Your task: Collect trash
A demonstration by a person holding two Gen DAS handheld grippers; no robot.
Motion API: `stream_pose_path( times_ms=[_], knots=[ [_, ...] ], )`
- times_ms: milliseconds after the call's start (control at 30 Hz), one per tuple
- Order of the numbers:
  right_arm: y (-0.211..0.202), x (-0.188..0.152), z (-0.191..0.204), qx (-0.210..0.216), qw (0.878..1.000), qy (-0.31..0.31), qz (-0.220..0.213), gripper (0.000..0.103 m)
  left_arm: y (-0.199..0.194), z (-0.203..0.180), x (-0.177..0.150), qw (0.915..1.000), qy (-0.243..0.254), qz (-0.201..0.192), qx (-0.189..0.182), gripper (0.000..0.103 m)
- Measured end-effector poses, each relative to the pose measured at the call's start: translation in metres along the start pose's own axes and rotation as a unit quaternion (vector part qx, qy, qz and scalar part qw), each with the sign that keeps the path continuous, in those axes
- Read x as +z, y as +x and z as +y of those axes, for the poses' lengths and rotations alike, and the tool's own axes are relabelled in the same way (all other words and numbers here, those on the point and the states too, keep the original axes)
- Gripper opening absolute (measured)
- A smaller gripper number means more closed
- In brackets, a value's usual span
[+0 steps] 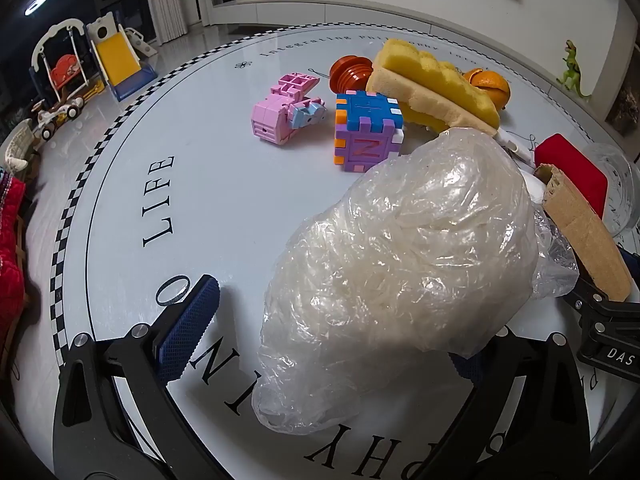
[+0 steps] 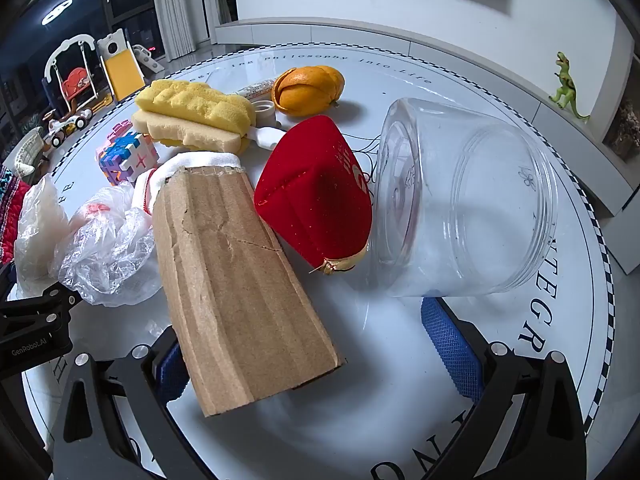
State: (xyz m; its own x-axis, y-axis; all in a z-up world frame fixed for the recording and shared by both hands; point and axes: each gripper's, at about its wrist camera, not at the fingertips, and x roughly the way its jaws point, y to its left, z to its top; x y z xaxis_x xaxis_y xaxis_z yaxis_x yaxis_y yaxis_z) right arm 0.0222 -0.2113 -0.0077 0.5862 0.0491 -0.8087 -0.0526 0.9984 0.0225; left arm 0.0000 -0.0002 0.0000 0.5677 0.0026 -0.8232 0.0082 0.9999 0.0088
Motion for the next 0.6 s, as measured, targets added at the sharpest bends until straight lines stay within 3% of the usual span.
stream_pose_path(
  times_ms=[600],
  knots=[
    [-0.0001, 0.0000, 0.0002, -0.002, 1.000, -0.001, 0.001, 0.100, 0.0000, 0.0002, 0.0000, 1.0000, -0.001, 0.000, -0.001, 0.097]
  ],
)
